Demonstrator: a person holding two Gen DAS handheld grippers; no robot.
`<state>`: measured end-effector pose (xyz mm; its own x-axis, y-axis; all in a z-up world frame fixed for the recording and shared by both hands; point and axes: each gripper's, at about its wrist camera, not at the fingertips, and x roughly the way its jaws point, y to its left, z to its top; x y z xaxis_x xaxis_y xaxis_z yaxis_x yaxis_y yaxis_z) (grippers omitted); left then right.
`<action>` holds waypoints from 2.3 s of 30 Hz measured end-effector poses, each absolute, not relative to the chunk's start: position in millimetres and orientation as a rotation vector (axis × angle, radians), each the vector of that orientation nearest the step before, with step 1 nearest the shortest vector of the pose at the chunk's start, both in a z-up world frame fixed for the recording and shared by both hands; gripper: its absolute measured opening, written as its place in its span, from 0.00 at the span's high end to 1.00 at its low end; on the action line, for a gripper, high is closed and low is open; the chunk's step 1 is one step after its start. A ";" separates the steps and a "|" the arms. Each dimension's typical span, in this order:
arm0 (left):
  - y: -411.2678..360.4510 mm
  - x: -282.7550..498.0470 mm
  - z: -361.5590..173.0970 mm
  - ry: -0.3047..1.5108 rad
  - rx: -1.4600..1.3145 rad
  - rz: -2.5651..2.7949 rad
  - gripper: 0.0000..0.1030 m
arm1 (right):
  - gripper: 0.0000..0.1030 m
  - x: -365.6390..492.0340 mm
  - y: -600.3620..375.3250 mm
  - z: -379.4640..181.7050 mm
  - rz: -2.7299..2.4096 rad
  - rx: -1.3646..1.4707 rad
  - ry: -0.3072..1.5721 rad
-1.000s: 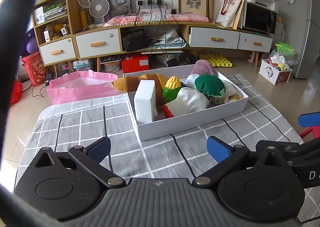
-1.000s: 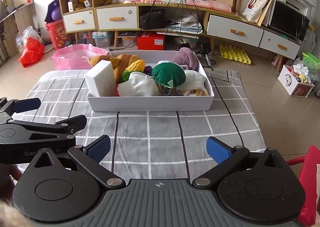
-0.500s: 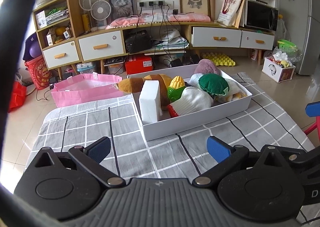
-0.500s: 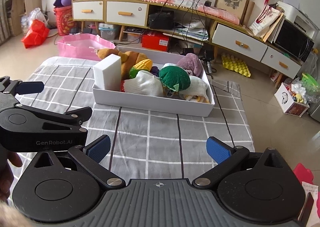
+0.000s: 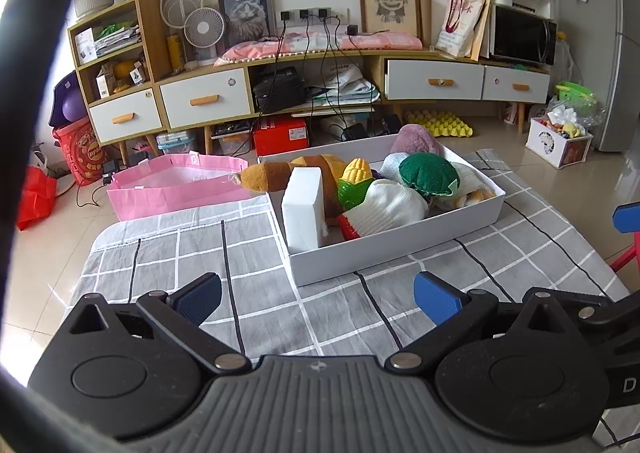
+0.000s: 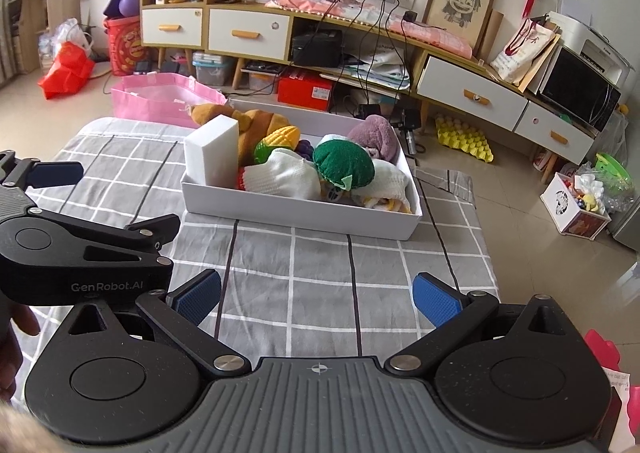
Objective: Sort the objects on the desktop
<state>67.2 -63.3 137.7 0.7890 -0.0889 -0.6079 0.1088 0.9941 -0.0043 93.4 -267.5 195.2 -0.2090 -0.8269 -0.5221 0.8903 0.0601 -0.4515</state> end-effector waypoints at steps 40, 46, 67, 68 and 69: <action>-49.8 45.4 161.0 0.564 0.043 -0.288 0.01 | 0.01 92.0 -241.0 204.7 -1.491 0.123 0.762; -26.6 57.1 144.6 0.660 -0.109 -0.366 0.01 | 0.01 101.0 -237.4 201.5 -1.471 0.107 0.781; -46.9 73.6 85.5 0.898 0.053 -0.238 0.07 | 0.01 98.5 -237.0 197.3 -1.475 0.139 0.788; -49.3 70.4 89.4 0.862 0.092 -0.202 0.10 | 0.01 98.5 -236.8 197.7 -1.475 0.140 0.786; -49.5 67.4 93.4 0.836 0.101 -0.167 0.12 | 0.01 98.6 -236.5 198.2 -1.473 0.141 0.783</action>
<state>67.4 -49.5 93.4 0.6581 -0.1073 -0.7453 0.1870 0.9821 0.0238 98.6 -236.5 198.2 -0.0956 -0.8319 -0.5466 0.9186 0.1377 -0.3704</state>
